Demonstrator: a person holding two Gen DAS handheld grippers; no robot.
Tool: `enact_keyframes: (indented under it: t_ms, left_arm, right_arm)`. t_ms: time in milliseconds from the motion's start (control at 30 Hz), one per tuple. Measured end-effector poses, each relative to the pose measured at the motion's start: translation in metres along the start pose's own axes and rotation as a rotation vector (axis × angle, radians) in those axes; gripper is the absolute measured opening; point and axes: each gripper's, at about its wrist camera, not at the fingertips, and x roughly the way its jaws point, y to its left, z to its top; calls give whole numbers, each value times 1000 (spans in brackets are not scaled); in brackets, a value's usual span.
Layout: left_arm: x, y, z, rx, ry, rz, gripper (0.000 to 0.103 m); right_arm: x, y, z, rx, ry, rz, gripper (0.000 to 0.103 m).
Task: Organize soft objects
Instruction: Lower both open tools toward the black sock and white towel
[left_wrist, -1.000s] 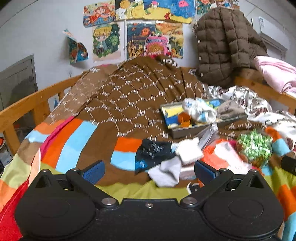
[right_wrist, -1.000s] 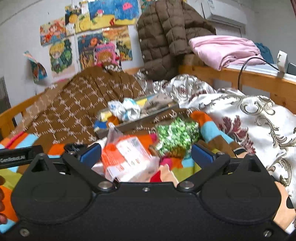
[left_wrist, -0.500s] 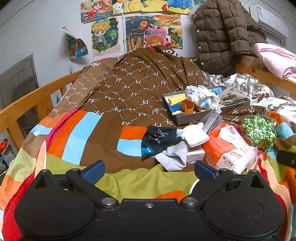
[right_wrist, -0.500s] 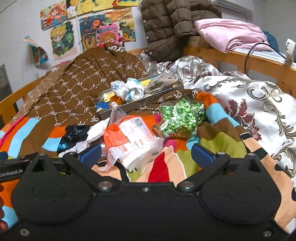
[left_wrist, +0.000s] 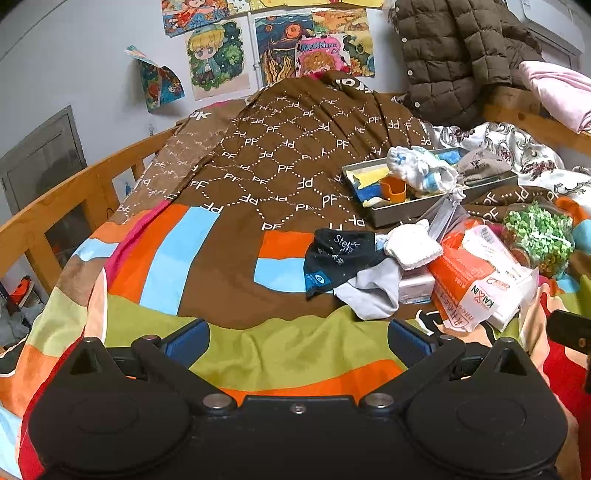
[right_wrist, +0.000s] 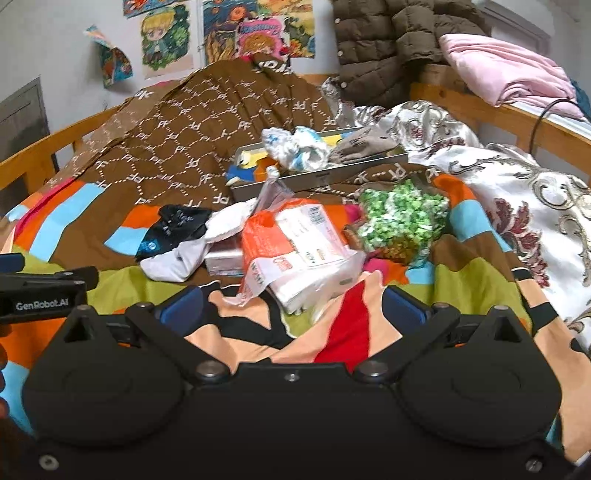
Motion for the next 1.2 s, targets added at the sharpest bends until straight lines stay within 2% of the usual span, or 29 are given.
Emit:
enact_keyframes:
  t_ms: [267,733,967,1200]
  left_arm:
    - [9,3,-3,9,26,25,102]
    - [22,14,-7,-3,62,64,102]
    - [26,20,-4,28,34,46,102]
    - [37,24,19,152,-58,50,102]
  right_arm:
    - [17,10,5,-21,22,39,102]
    - [45,22,14,-61,11,45,102]
    - [64,26,21,-137,-33,50,102]
    - [88,32,33,-215,-112,42,102]
